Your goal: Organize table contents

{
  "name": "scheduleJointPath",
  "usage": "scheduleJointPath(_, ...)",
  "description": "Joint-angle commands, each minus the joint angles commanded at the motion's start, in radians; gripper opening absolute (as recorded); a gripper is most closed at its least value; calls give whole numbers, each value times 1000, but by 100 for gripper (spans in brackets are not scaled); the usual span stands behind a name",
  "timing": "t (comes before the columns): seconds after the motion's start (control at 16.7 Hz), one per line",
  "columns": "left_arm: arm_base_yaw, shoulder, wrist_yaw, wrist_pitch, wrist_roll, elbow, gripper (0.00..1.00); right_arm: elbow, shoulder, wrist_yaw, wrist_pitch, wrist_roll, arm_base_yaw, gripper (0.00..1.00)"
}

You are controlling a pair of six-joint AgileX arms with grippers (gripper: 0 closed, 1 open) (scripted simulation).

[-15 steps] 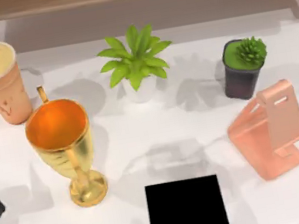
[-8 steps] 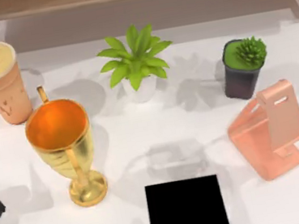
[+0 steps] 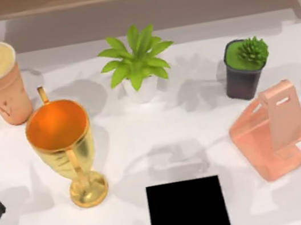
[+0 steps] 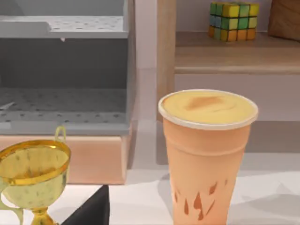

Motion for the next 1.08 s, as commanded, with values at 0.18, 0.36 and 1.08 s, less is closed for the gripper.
scheduleJointPath(0.18, 0, 0, 0, 0, 0, 0, 100, 239, 361, -12, -190, -79, 1, 100)
scheduleJointPath(0.36, 0, 0, 0, 0, 0, 0, 100, 455, 666, -17, -358, -160, 8, 100)
scheduleJointPath(1.08, 0, 0, 0, 0, 0, 0, 100, 895, 1119, 1, -608, -325, 21, 100)
